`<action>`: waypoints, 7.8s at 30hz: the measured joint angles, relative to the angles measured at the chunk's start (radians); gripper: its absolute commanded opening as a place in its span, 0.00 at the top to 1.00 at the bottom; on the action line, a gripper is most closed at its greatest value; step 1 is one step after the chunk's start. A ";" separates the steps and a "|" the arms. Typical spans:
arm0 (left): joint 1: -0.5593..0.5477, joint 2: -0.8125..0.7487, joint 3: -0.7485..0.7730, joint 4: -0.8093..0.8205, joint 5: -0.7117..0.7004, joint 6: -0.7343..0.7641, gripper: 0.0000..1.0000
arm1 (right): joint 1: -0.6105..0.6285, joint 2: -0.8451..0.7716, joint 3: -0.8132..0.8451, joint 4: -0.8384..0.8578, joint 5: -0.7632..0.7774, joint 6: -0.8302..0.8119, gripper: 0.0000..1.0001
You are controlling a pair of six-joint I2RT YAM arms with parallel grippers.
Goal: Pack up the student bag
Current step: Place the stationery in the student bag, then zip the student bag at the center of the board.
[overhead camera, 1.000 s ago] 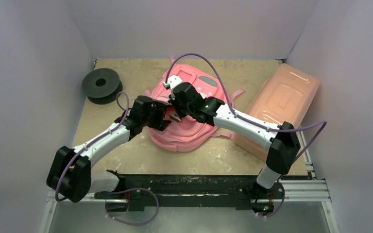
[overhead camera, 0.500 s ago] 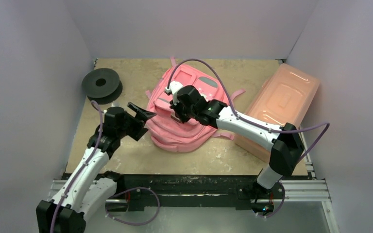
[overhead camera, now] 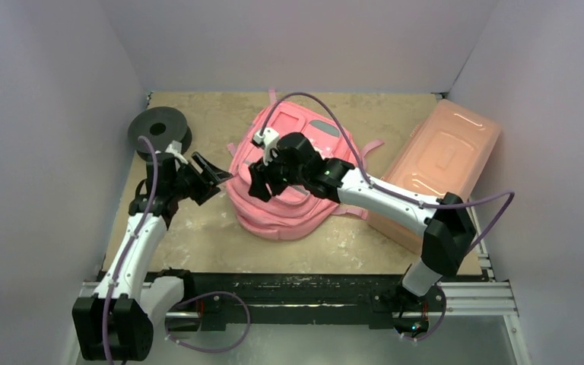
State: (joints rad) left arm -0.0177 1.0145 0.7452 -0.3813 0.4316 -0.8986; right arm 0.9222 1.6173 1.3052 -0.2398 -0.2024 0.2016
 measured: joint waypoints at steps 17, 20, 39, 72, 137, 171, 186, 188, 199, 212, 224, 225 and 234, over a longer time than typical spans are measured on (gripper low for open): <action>0.037 -0.464 0.086 -0.418 -0.249 0.234 0.19 | 0.066 0.342 0.307 0.113 0.229 0.557 0.57; 0.037 -0.412 0.097 -0.423 -0.202 0.259 0.19 | 0.081 0.394 0.303 0.113 0.284 0.592 0.56; 0.036 0.286 0.007 0.212 0.132 0.060 0.23 | -0.061 0.097 -0.215 0.293 0.368 0.456 0.54; -0.198 0.389 -0.414 1.062 -0.096 -0.193 1.00 | -0.182 0.028 -0.323 0.326 0.026 0.288 0.54; -0.022 -0.030 -0.281 0.282 0.190 0.048 0.29 | -0.106 -0.249 -0.534 0.171 0.587 0.164 0.97; -0.311 0.095 -0.251 0.378 0.009 -0.528 0.58 | 0.085 -0.101 -0.489 0.516 0.298 -0.130 1.00; -0.312 0.060 -0.219 0.297 -0.072 -0.397 1.00 | 0.100 -0.166 -0.476 0.372 0.465 -0.122 1.00; -0.279 0.019 -0.219 0.258 -0.058 -0.357 1.00 | 0.092 -0.181 -0.476 0.348 0.544 -0.108 1.00; -0.120 -0.236 -0.245 -0.011 0.003 -0.126 1.00 | -0.089 -0.177 -0.473 0.263 0.590 0.022 1.00; -0.074 -0.385 -0.093 -0.269 0.009 0.170 0.21 | -0.131 -0.349 -0.568 0.335 0.288 -0.055 1.00; -0.761 -0.219 0.009 0.002 -0.282 0.639 0.31 | -0.138 -0.367 -0.577 0.321 0.153 -0.052 1.00; -0.795 -0.172 0.016 0.021 -0.317 0.679 0.35 | -0.138 -0.370 -0.577 0.318 0.150 -0.052 1.00; -0.944 0.071 -0.001 0.316 -0.583 0.962 0.40 | -0.138 -0.417 -0.577 0.303 0.107 -0.052 1.00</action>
State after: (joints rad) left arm -0.9615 1.0859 0.7441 -0.0654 -0.1513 0.0631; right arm 0.7841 1.2007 0.7284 0.0631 -0.0956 0.1497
